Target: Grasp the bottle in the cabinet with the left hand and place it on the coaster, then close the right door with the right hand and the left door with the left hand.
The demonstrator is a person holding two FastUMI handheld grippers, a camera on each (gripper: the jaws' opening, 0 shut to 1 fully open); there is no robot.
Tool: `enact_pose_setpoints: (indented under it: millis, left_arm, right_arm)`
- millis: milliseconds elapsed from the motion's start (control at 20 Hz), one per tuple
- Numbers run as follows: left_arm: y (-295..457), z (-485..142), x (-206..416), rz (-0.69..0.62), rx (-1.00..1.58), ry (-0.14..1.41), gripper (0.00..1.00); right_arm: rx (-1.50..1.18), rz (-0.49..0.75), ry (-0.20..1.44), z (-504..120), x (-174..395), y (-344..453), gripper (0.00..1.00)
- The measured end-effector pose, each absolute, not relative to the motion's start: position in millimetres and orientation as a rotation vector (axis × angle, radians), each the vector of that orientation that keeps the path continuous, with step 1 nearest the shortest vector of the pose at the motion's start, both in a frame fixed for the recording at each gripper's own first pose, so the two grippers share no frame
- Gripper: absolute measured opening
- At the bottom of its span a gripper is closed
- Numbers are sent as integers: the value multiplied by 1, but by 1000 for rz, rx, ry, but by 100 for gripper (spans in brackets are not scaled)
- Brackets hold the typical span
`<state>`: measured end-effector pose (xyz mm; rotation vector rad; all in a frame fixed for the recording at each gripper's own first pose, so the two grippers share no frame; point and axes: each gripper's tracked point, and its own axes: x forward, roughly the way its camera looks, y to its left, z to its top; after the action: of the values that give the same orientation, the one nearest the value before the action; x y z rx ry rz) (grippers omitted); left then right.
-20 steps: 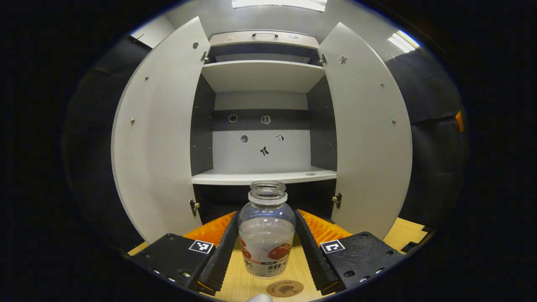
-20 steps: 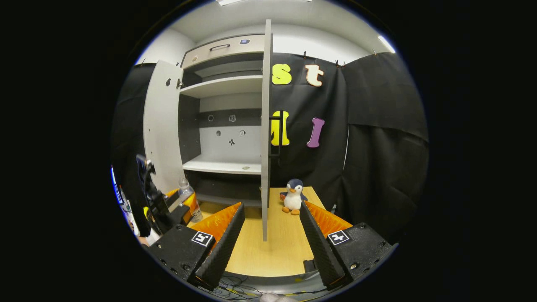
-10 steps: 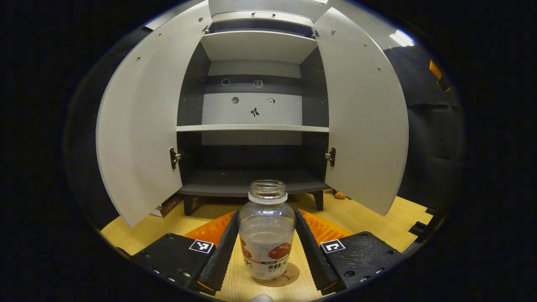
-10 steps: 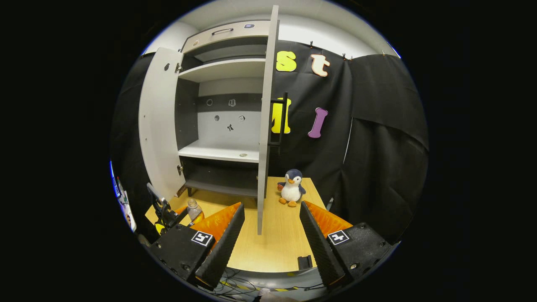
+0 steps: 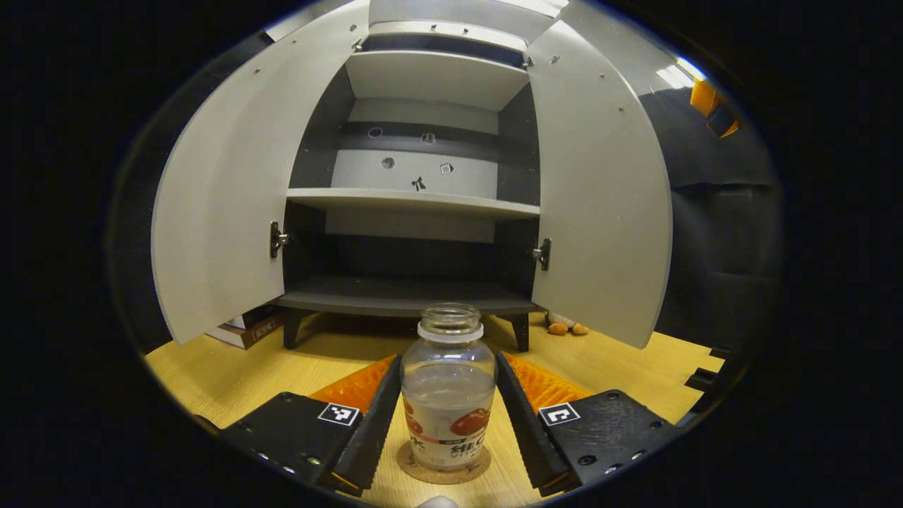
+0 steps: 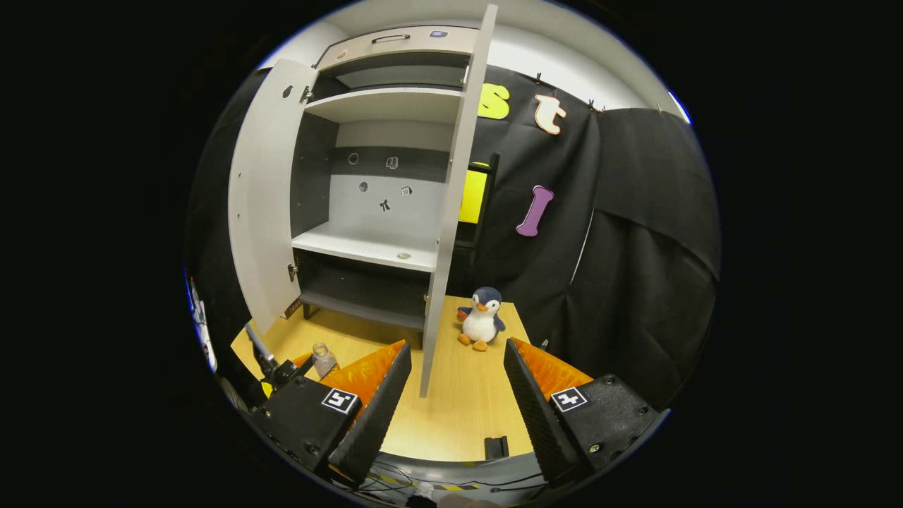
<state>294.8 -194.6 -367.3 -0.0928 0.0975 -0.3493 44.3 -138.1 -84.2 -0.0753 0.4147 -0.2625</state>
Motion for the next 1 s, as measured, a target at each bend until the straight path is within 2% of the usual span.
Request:
enact_pose_setpoints:
  millis: [150,250,300,450,600,700,1000]
  left_arm:
    - [-193,-366,293,-355,-89,86,78]
    - [-192,-363,294,-346,-109,98,82]
    - [-191,-360,295,-339,-107,97,88]
    - [-188,-343,301,-334,-90,77,90]
    - [-191,-311,303,-359,-85,32,91]
    - [-193,-284,305,-376,-82,-7,95]
    - [-198,-208,300,-397,-69,-40,95]
  right_arm:
    - [-74,-253,429,-88,47,-133,82]
    - [-67,-246,435,-88,47,-129,82]
    - [-58,-241,429,-86,47,-127,82]
    - [-65,-233,403,-76,46,-123,82]
    - [-53,-237,377,-71,39,-122,82]
    - [-39,-251,346,-62,31,-124,82]
    - [17,-279,265,-44,7,-127,82]
